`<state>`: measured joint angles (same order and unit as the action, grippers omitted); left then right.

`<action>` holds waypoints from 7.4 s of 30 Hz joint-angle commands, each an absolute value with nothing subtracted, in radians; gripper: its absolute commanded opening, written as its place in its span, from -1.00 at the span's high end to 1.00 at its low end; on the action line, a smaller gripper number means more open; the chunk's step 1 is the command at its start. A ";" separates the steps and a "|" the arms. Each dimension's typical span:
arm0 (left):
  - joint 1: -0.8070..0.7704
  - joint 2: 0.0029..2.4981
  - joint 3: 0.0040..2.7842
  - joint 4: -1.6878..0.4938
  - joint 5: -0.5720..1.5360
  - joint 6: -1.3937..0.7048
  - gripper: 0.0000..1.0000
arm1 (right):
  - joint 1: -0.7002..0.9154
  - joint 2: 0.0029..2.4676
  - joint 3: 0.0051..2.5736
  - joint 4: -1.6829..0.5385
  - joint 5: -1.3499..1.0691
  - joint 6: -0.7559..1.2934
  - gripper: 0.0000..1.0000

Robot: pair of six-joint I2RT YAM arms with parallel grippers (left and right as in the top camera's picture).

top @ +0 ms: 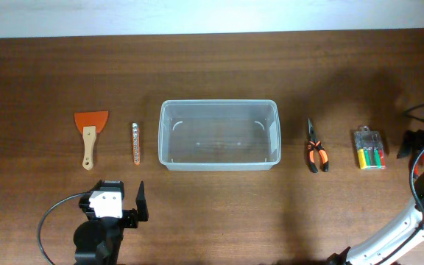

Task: Pack container
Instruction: 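Lower the right gripper and grasp the red-handled pliers at the joint, then carry the red pliers over the clear box and release inside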

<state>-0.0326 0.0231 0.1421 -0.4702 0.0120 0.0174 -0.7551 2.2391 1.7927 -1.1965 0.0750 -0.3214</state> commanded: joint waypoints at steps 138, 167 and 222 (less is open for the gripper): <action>-0.038 0.017 0.135 -0.467 0.023 0.015 -0.98 | -0.759 2.245 1.729 -1.023 0.011 -0.339 0.91; -0.038 0.017 0.135 -0.467 0.023 0.015 -0.98 | -0.343 2.230 2.411 -1.428 -0.024 -0.332 0.91; -0.038 0.017 0.135 -0.467 0.023 0.015 -0.98 | 0.491 2.230 2.077 -1.411 -0.152 -0.385 0.75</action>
<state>-0.0326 0.0231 0.1421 -0.4702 0.0120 0.0174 0.4824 2.2444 2.0918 -1.4242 -0.1337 -0.3786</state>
